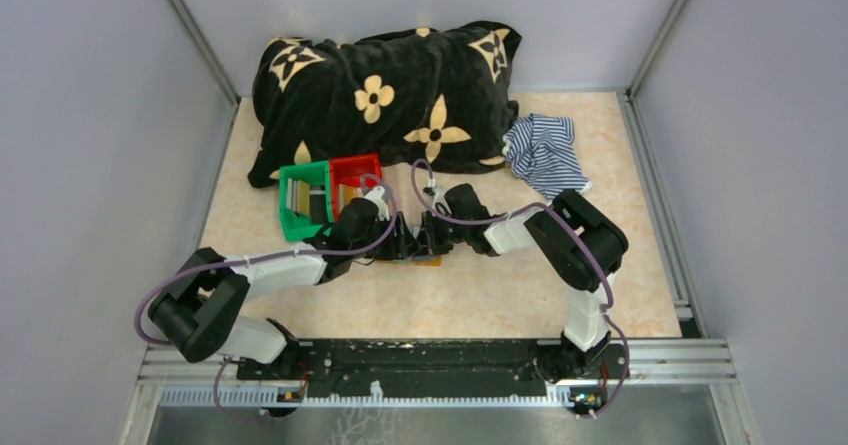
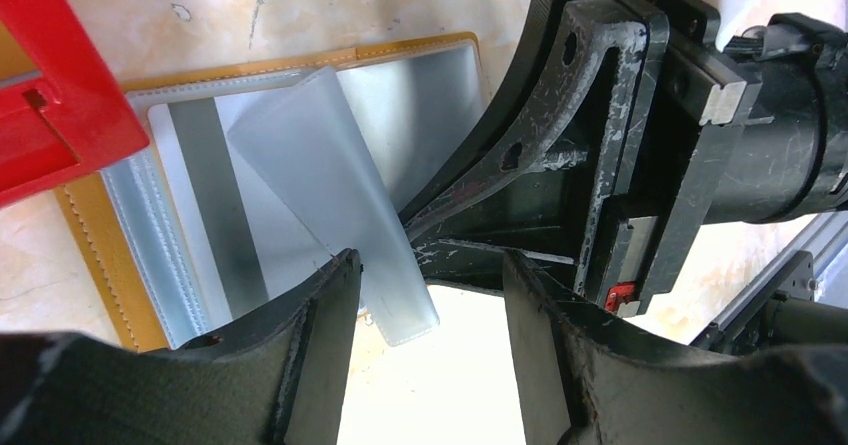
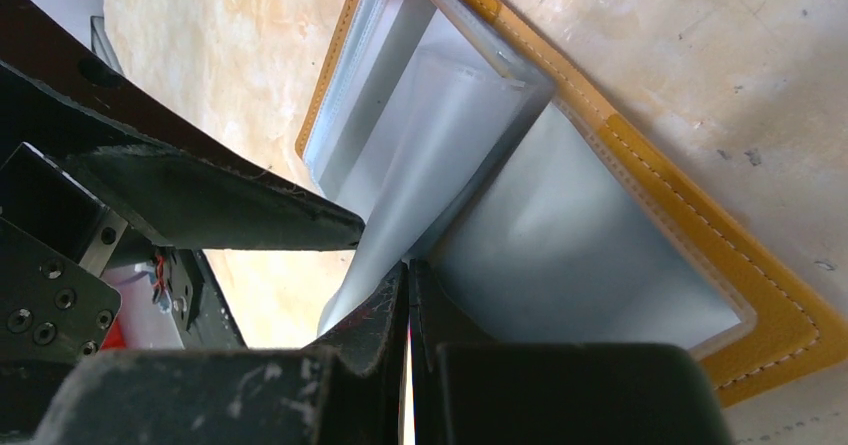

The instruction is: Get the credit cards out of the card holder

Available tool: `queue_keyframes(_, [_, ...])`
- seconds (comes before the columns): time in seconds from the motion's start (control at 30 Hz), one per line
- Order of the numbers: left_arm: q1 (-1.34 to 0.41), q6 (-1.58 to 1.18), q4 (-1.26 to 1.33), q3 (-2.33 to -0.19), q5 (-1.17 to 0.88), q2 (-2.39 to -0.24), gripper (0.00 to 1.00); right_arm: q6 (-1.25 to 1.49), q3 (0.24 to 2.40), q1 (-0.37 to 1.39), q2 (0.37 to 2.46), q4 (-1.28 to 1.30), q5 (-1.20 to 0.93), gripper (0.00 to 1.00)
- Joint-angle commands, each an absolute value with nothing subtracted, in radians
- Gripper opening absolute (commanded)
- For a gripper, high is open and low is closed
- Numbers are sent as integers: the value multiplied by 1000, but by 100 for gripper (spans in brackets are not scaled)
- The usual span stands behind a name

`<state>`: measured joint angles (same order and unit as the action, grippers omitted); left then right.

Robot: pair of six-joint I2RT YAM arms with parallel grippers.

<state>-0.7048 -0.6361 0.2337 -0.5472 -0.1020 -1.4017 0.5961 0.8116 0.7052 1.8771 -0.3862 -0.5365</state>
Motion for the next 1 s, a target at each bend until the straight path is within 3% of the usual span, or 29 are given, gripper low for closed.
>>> queue_keyframes(0.0, [-707, -648, 294, -547, -147, -1428, 60, 571, 779, 703, 1914, -342, -466, 0])
queue_keyframes(0.5, [-707, -646, 339, -558, -176, -1489, 60, 563, 727, 639, 1611, -259, -426, 0])
queue_keyframes(0.97, [-707, -637, 367, -618, -209, -1546, 60, 543, 727, 630, 1473, -173, -362, 0])
